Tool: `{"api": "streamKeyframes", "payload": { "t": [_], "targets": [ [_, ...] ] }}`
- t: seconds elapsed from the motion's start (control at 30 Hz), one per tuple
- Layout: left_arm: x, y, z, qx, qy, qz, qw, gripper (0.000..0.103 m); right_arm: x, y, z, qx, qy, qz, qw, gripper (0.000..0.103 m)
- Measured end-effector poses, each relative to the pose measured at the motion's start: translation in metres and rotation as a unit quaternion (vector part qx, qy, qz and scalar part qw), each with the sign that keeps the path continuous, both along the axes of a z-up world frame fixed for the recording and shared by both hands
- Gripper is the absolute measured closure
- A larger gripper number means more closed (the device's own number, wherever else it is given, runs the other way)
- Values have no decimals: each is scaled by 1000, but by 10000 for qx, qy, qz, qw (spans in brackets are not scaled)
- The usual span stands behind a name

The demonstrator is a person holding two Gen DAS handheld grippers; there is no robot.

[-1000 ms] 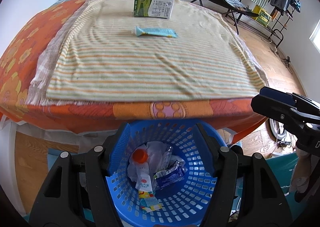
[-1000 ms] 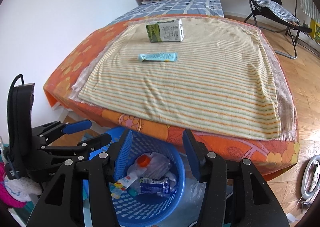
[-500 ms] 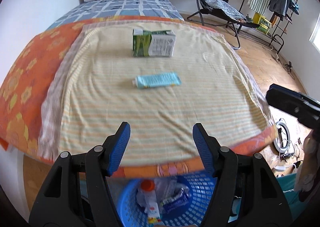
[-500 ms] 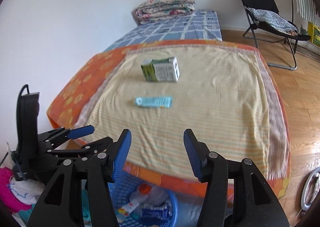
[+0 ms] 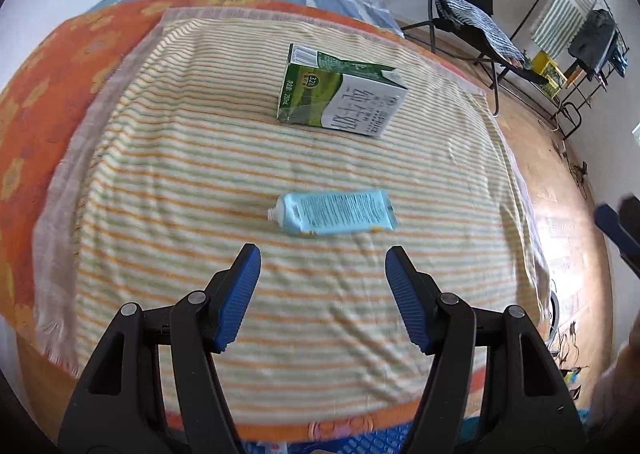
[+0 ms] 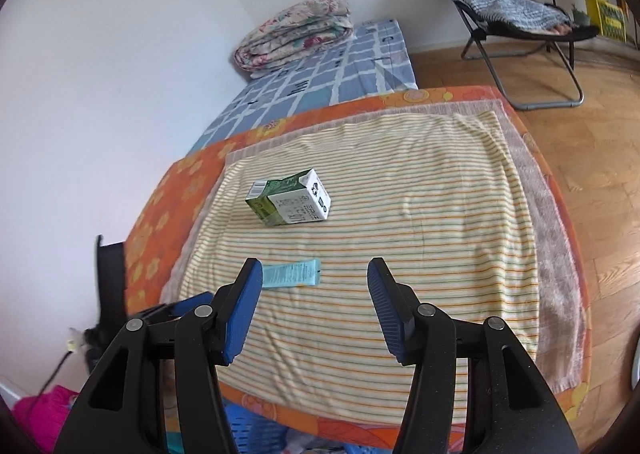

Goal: Collect trash
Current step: 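Raise both grippers from the basket back toward the bed, then grasp the light-blue tube with the left gripper while the right gripper grasps the green milk carton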

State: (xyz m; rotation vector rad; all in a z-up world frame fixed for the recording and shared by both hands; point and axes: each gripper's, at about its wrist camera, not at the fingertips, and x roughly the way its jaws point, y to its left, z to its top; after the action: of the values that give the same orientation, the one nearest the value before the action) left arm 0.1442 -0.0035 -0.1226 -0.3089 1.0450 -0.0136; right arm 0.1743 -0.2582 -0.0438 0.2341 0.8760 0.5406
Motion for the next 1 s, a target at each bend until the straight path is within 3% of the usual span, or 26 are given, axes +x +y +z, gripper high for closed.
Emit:
{"api": "streamKeyframes", "payload": {
  "t": [0.2,0.27,0.37,0.47,0.8,1.0],
  "targets": [
    [32,14,-20,-270,220,338,9988,37,3,11,-1,6,34,93,10000,49],
    [39,18,-26,-356,312,411,9980,48,6,13,-2,13,42,102,9999,49],
    [47,20,-35,-414,414,419,9974,51,11,14,-3,30,66,64,10000,49],
    [53,21,-42,-466,514,433,9966,61,15,15,-5,68,107,17,9999,49],
    [59,34,-41,-421,380,590,9966,86,36,37,-15,-97,147,76,9998,49],
    [55,46,-41,-396,371,646,9964,86,69,56,-18,6,193,121,9997,49]
  ]
}}
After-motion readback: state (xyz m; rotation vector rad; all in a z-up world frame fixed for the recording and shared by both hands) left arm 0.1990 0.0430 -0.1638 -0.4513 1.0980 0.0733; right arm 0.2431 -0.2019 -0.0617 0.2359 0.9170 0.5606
